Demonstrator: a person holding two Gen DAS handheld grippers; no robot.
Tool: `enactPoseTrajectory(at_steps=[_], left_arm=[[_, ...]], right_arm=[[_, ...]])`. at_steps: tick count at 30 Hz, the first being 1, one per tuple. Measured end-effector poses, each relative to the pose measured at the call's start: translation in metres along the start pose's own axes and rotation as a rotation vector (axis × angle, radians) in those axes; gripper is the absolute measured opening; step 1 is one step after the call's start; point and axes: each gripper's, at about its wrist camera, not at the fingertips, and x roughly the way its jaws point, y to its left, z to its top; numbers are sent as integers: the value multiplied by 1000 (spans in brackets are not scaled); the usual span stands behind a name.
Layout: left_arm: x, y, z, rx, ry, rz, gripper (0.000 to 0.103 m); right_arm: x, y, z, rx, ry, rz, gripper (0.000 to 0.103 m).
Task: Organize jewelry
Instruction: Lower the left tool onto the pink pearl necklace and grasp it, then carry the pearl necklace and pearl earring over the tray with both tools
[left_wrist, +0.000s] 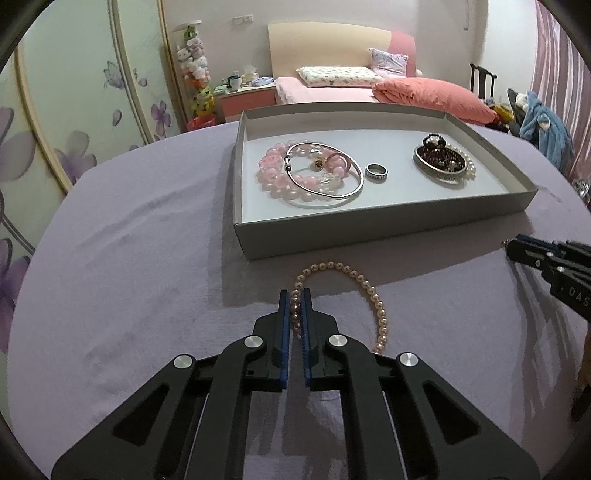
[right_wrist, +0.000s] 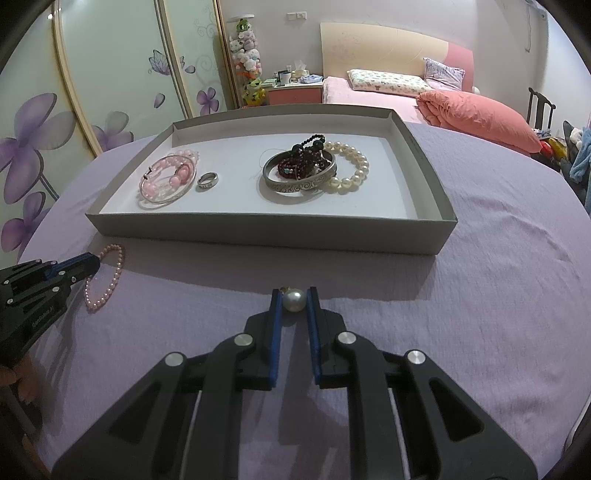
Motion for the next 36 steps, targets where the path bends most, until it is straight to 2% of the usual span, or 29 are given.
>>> enactPoseTrajectory(at_steps=[8, 23, 36], left_arm=[[-10, 9, -1, -45, -32, -32, 6], [-57, 6, -1, -128, -201, -144, 6], [-91, -18, -5, -89, -357, -90, 6]], right_arm=[[-12, 1, -2, 10, -41, 14, 14], [-50, 20, -4, 6, -168, 68, 14], [-84, 40, -4, -16, -341, 27, 14]])
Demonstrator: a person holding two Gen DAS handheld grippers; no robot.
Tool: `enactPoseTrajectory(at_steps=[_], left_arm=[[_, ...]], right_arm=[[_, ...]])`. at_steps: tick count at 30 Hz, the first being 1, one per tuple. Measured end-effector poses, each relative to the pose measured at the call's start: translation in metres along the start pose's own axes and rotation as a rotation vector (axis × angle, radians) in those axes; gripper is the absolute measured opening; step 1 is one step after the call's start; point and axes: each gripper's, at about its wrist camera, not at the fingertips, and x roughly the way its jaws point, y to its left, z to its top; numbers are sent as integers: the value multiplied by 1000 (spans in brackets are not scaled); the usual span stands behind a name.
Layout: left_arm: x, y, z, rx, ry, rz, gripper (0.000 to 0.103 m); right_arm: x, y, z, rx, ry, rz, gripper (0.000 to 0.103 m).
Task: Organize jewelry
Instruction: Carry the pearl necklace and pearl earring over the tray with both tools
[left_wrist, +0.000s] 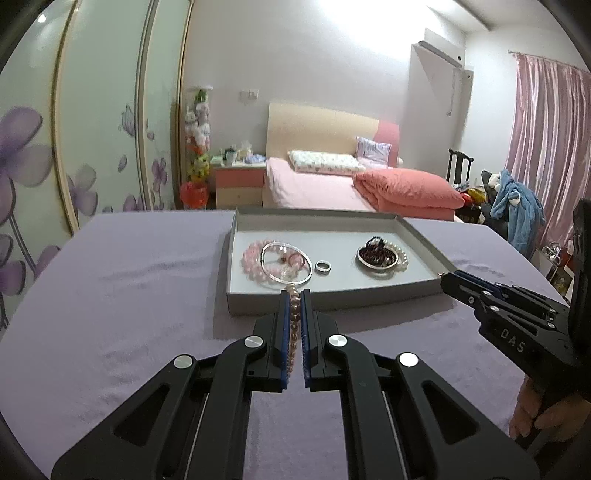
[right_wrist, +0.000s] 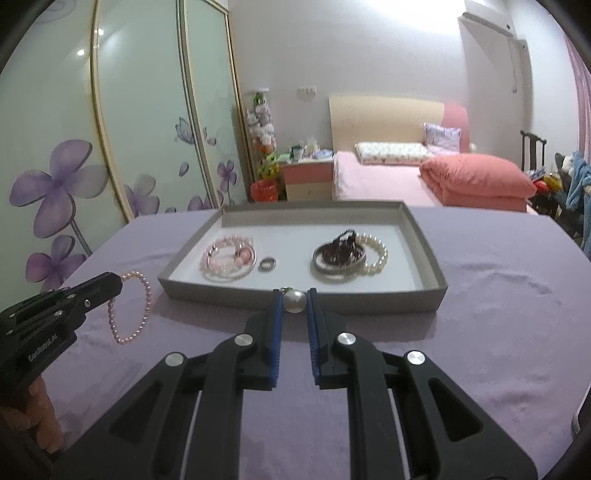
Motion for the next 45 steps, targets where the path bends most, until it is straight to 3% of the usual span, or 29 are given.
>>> enactPoseTrajectory(at_steps=[16, 36, 45], left_arm=[[-17, -22, 14, 59, -166, 54, 6], [-12, -22, 21, 54, -192, 56, 6], [20, -16, 46, 17, -178, 19, 6]], right_arm=[[-31, 19, 19, -69, -232, -113, 14], [-30, 15, 30, -60, -286, -138, 14], [2, 0, 56, -24, -292, -137, 14]])
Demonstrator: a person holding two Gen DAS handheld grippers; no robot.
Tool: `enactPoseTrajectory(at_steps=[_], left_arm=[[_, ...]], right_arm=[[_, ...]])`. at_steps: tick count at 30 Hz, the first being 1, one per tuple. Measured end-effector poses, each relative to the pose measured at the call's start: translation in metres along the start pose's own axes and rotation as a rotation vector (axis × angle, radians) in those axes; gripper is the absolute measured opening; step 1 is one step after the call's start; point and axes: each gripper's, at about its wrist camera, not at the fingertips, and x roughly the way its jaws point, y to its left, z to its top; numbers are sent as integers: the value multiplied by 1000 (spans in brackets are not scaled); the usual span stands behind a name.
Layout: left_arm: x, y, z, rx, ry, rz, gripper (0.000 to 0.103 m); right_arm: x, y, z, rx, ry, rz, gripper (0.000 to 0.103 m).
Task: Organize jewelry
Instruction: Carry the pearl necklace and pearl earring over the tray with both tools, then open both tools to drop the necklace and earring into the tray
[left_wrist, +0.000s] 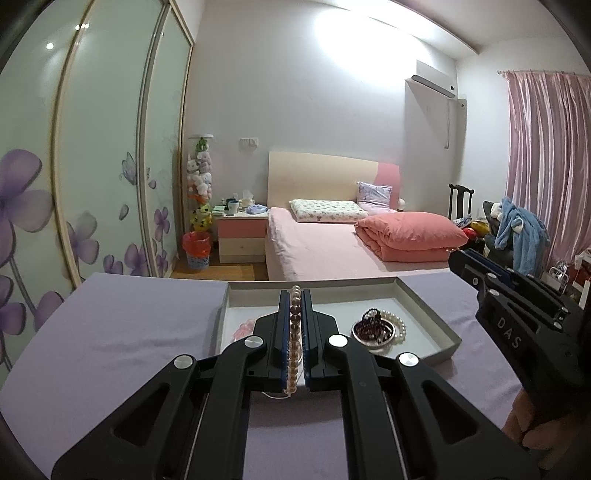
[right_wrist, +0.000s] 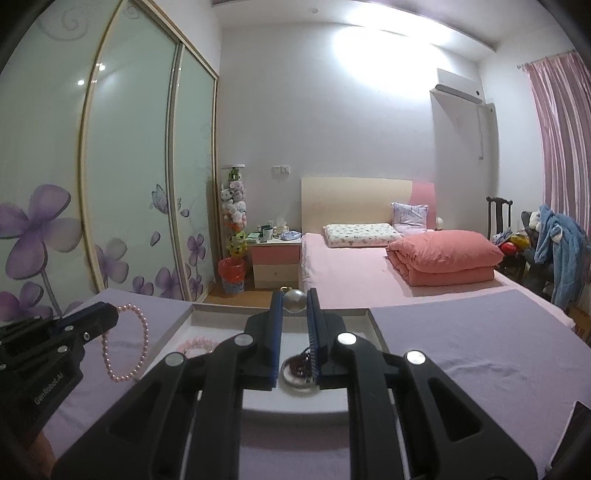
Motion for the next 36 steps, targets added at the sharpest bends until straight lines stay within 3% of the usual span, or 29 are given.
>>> enactPoseTrajectory(at_steps=[12, 26, 27, 28, 30, 34, 36], left_arm=[[49, 2, 3, -17, 55, -18, 6], [84, 3, -6, -24, 137, -50, 6], [86, 5, -7, -30, 144, -50, 6], [86, 6, -8, -37, 150, -54, 7], [88, 10, -8, -57, 165, -60, 9], [86, 23, -7, -105, 169, -62, 27], [83, 27, -5, -123, 162, -60, 29]], right_arm=[[79, -14, -3, 55, 113, -2, 14], [130, -19, -22, 101, 245, 39, 15], [131, -21, -23, 111, 250, 41, 17], [130, -22, -24, 118, 253, 41, 28], [130, -23, -24, 131, 247, 38, 41], [129, -29, -22, 144, 243, 27, 41], [128, -31, -23, 150, 244, 24, 41]])
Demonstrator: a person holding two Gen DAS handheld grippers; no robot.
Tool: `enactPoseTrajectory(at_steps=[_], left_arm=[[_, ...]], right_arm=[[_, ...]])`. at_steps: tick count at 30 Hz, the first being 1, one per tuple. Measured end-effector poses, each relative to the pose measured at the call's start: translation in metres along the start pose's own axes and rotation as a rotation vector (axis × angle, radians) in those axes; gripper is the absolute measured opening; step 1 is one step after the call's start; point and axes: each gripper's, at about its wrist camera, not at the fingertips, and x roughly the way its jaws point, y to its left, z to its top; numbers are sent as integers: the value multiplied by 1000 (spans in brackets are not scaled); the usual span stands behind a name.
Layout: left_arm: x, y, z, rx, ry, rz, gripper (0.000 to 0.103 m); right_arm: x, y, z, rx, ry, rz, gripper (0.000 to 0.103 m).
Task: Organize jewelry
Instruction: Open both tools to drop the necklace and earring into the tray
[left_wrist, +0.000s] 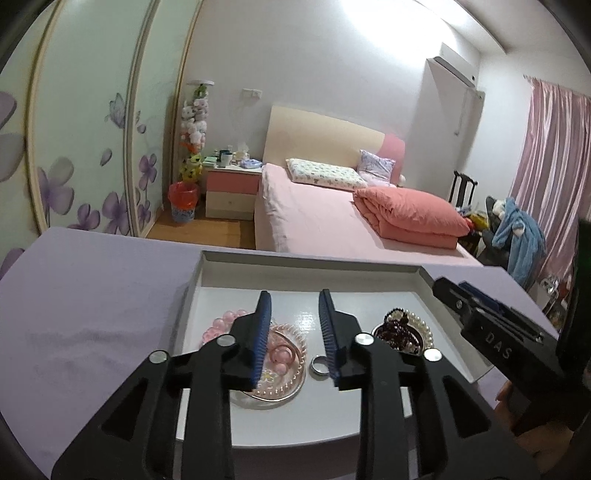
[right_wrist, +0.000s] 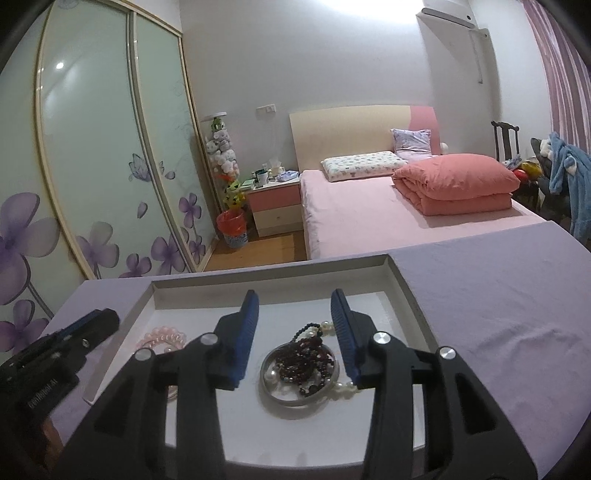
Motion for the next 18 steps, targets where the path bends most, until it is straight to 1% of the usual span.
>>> enactPoseTrajectory(at_steps=[9, 12, 14, 16, 17, 18], left_arm=[[-14, 6, 2, -17, -8, 16, 31], [-25, 6, 2, -14, -18, 31, 39], [-31, 7, 2, -4, -22, 47, 43], [-39, 7, 2, 5, -25, 63, 47], [-45, 7, 0, 12, -30, 72, 51], [-51, 7, -1, 17, -35, 80, 53]], right_arm=[[-9, -1, 0, 0, 2, -3, 41], [-23, 0, -2, -6, -9, 1, 42], [-32, 0, -3, -7, -16, 0, 48], [-47, 1, -5, -11, -30, 0, 60], [-53, 1, -5, -13, -35, 0, 62], [-60, 2, -6, -17, -42, 0, 67]])
